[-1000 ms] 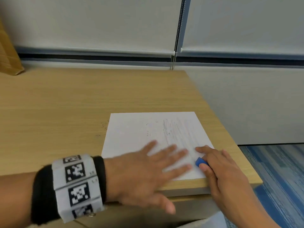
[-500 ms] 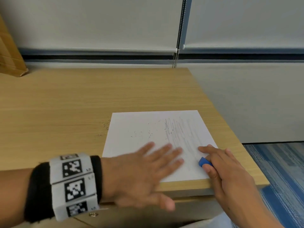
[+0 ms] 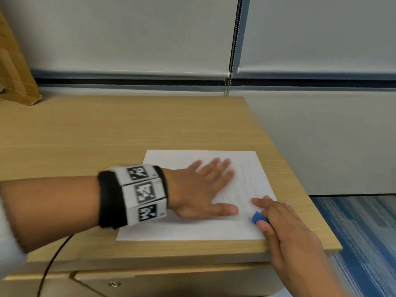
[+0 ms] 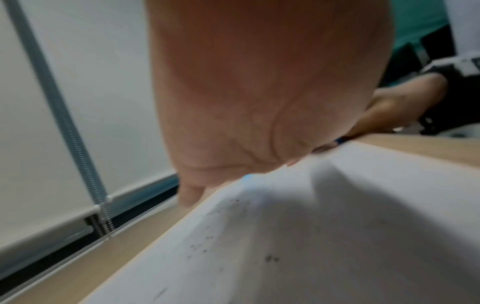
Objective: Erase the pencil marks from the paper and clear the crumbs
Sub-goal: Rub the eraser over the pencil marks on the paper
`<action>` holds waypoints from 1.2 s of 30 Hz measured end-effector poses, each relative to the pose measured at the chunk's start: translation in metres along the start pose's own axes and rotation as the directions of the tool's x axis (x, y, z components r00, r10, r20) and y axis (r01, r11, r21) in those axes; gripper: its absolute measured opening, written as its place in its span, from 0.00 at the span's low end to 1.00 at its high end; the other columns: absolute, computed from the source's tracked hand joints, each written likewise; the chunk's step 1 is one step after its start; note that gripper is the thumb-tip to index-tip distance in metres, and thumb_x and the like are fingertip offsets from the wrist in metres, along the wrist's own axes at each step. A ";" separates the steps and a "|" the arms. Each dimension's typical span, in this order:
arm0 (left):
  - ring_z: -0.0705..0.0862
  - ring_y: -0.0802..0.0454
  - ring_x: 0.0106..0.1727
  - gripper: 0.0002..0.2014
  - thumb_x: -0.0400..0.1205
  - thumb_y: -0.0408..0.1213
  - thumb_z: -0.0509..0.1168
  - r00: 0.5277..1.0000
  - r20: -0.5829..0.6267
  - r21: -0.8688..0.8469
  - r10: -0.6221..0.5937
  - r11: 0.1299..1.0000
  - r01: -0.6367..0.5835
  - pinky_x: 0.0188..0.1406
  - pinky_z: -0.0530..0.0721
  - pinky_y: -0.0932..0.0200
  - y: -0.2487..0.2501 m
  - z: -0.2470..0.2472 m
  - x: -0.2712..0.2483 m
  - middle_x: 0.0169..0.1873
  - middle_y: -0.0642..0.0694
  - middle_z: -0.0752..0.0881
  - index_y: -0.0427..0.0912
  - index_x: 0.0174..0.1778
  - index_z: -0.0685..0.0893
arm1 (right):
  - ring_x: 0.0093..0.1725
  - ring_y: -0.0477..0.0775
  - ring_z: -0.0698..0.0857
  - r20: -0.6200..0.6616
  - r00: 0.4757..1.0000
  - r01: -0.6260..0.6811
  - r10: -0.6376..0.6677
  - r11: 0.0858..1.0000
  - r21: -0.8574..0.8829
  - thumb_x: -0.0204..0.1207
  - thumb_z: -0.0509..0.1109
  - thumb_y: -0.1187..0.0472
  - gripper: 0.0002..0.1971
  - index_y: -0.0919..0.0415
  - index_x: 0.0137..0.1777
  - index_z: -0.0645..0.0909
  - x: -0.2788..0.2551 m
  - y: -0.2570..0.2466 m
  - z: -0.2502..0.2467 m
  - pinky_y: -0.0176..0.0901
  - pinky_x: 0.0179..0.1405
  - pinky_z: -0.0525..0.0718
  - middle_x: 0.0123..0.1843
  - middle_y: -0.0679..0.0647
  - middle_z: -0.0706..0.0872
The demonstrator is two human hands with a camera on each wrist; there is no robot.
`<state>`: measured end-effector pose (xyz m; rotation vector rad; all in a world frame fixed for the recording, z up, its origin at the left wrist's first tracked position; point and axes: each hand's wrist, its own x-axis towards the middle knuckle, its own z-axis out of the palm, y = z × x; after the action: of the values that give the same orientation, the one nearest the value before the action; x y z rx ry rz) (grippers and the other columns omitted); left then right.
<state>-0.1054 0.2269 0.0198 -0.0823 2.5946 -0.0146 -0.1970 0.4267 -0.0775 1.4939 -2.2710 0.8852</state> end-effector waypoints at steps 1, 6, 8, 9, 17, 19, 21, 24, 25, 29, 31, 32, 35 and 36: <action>0.25 0.53 0.81 0.42 0.81 0.69 0.36 0.997 -0.001 0.019 0.074 0.997 -0.074 0.82 0.33 0.45 0.005 0.000 0.010 0.79 0.49 0.22 0.47 0.81 0.26 | 0.67 0.39 0.75 -0.004 1.000 0.006 -0.006 1.000 -0.004 0.86 0.45 0.48 0.19 0.50 0.47 0.77 0.000 0.000 0.000 0.40 0.74 0.63 0.62 0.39 0.82; 0.23 0.52 0.80 0.43 0.78 0.72 0.33 0.998 0.067 -0.030 -0.010 0.999 0.012 0.81 0.36 0.38 -0.008 0.011 0.016 0.76 0.52 0.19 0.50 0.79 0.23 | 0.68 0.40 0.75 -0.019 1.000 0.018 -0.018 1.000 -0.009 0.86 0.46 0.49 0.19 0.51 0.47 0.77 0.001 0.000 0.001 0.42 0.74 0.63 0.62 0.40 0.83; 0.24 0.52 0.80 0.45 0.74 0.73 0.30 0.977 0.123 -0.074 -0.173 0.980 0.183 0.82 0.38 0.38 -0.028 0.015 0.000 0.75 0.51 0.18 0.49 0.78 0.21 | 0.69 0.39 0.74 -0.009 1.000 0.005 -0.005 1.000 -0.010 0.86 0.45 0.49 0.20 0.51 0.47 0.78 0.001 0.000 0.000 0.40 0.75 0.62 0.62 0.39 0.82; 0.25 0.53 0.80 0.45 0.75 0.72 0.30 0.954 0.155 -0.094 -0.256 0.958 0.272 0.82 0.40 0.39 -0.037 0.017 -0.009 0.76 0.51 0.18 0.47 0.78 0.21 | 0.69 0.39 0.74 -0.003 1.000 0.002 -0.002 1.000 -0.014 0.86 0.45 0.48 0.21 0.52 0.47 0.79 0.001 0.000 0.000 0.40 0.75 0.63 0.62 0.39 0.82; 0.28 0.52 0.82 0.42 0.80 0.68 0.33 0.984 0.057 -0.114 -0.166 0.979 0.172 0.83 0.39 0.45 -0.023 -0.002 -0.001 0.80 0.48 0.24 0.45 0.81 0.26 | 0.68 0.39 0.75 -0.008 1.000 0.005 -0.005 1.000 0.022 0.86 0.44 0.47 0.21 0.50 0.45 0.77 0.001 0.003 0.000 0.38 0.75 0.62 0.62 0.38 0.82; 0.26 0.54 0.81 0.40 0.82 0.67 0.34 0.999 0.035 -0.065 0.001 0.998 0.001 0.82 0.35 0.46 -0.006 -0.004 0.012 0.79 0.50 0.23 0.47 0.82 0.26 | 0.67 0.40 0.76 -0.013 1.000 0.017 -0.017 0.999 0.032 0.87 0.44 0.46 0.22 0.51 0.44 0.77 0.002 0.003 0.000 0.38 0.75 0.61 0.62 0.39 0.82; 0.26 0.54 0.81 0.41 0.82 0.67 0.35 0.998 0.051 -0.049 0.043 0.998 -0.041 0.82 0.34 0.45 -0.002 0.000 0.021 0.79 0.51 0.23 0.47 0.81 0.26 | 0.67 0.40 0.76 -0.014 1.000 0.018 -0.018 0.999 0.033 0.87 0.43 0.45 0.23 0.52 0.44 0.78 0.002 0.003 -0.001 0.39 0.74 0.62 0.62 0.38 0.82; 0.25 0.52 0.80 0.44 0.78 0.71 0.32 0.990 0.078 -0.062 -0.116 0.991 0.121 0.82 0.37 0.41 -0.026 0.007 0.015 0.78 0.48 0.21 0.45 0.80 0.23 | 0.68 0.38 0.74 -0.005 1.000 0.003 -0.003 1.000 0.020 0.86 0.44 0.46 0.23 0.52 0.46 0.79 0.002 0.002 -0.001 0.37 0.75 0.61 0.62 0.36 0.80; 0.26 0.51 0.81 0.45 0.77 0.71 0.31 0.975 0.096 -0.076 -0.202 0.975 0.209 0.83 0.39 0.41 -0.036 0.008 0.010 0.78 0.47 0.22 0.44 0.79 0.24 | 0.68 0.36 0.73 -0.002 1.000 -0.004 0.004 1.000 0.015 0.86 0.44 0.46 0.22 0.51 0.47 0.79 0.002 0.002 -0.001 0.36 0.76 0.60 0.62 0.35 0.79; 0.33 0.49 0.84 0.45 0.81 0.68 0.32 0.893 0.143 -0.148 -0.426 0.883 0.445 0.83 0.43 0.45 -0.062 0.001 -0.003 0.83 0.43 0.30 0.36 0.82 0.30 | 0.67 0.34 0.72 0.018 1.000 -0.018 0.018 1.000 0.007 0.86 0.42 0.45 0.24 0.51 0.48 0.80 0.001 0.002 -0.001 0.40 0.74 0.62 0.62 0.37 0.81; 0.33 0.48 0.84 0.44 0.81 0.67 0.32 0.916 0.092 -0.156 -0.390 0.903 0.400 0.83 0.41 0.46 -0.055 -0.004 -0.001 0.83 0.43 0.30 0.37 0.83 0.31 | 0.67 0.32 0.70 0.005 1.000 -0.009 0.009 1.000 -0.008 0.86 0.42 0.45 0.25 0.53 0.48 0.81 0.001 0.001 -0.001 0.41 0.73 0.63 0.61 0.37 0.81; 0.32 0.48 0.83 0.43 0.81 0.67 0.32 0.944 0.057 -0.135 -0.324 0.935 0.329 0.83 0.40 0.46 -0.046 -0.005 0.000 0.82 0.43 0.29 0.39 0.82 0.29 | 0.69 0.28 0.67 -0.007 1.000 -0.001 0.000 1.000 -0.012 0.86 0.43 0.46 0.25 0.53 0.49 0.81 0.002 0.000 -0.001 0.41 0.72 0.63 0.60 0.36 0.80; 0.27 0.51 0.81 0.41 0.81 0.68 0.32 0.998 0.044 -0.050 -0.044 0.998 0.046 0.82 0.35 0.45 -0.008 0.004 0.003 0.79 0.47 0.23 0.45 0.81 0.26 | 0.70 0.21 0.62 -0.022 1.000 0.010 -0.010 1.000 0.009 0.86 0.44 0.46 0.23 0.52 0.47 0.80 0.001 0.002 -0.002 0.38 0.74 0.61 0.61 0.35 0.79; 0.25 0.53 0.80 0.42 0.81 0.68 0.33 0.998 0.070 -0.043 0.001 0.999 0.002 0.82 0.34 0.45 0.001 0.009 0.002 0.78 0.48 0.22 0.45 0.80 0.24 | 0.69 0.25 0.67 -0.009 1.000 0.004 -0.004 1.000 0.020 0.86 0.43 0.45 0.23 0.51 0.46 0.79 0.001 0.002 -0.002 0.38 0.75 0.60 0.62 0.37 0.81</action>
<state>-0.1025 0.2278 0.0115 -0.0975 2.5249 0.0438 -0.1993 0.4275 -0.0760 1.4999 -2.2581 0.9147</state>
